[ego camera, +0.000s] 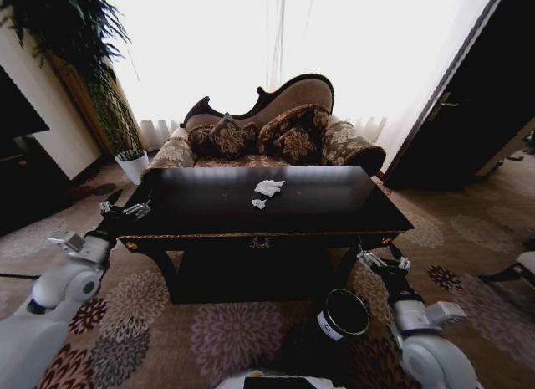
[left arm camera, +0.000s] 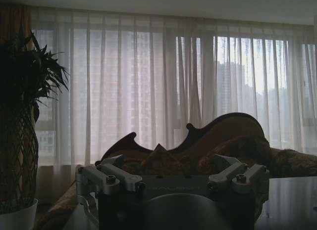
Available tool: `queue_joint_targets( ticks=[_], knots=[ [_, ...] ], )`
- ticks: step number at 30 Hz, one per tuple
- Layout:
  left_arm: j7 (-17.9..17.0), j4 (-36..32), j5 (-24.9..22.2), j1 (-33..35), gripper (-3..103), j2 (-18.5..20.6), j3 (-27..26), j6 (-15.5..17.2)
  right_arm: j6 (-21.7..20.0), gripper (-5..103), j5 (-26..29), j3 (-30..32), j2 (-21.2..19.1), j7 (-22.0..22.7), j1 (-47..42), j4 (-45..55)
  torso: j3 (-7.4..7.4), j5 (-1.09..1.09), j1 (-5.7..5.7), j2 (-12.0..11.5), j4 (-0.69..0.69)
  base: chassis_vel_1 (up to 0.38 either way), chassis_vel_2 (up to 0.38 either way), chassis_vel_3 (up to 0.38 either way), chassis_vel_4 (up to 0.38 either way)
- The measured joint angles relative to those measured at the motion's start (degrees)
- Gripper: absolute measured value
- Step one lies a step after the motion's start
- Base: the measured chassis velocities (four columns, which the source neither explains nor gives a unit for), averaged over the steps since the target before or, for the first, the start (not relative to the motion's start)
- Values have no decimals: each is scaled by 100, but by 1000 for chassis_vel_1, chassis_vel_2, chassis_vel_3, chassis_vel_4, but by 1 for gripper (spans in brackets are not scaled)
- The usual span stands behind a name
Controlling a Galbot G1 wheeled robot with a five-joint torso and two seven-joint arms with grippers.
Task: Move to the front of the table and place the trash on the table into the trash bin.
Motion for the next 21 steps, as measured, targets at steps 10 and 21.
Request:
queue_joint_targets(
  ticks=[10,21],
  knots=[
    [0,0,0,0,100,0,0,0,-473,100,24,-543,-640,242,836,-133,0,0,0,0,1,0,0,0,0],
    [0,0,0,0,100,0,0,0,-722,100,729,-1006,-1789,249,1960,-958,0,0,1,0,0,0,0,0,0]
  ],
)
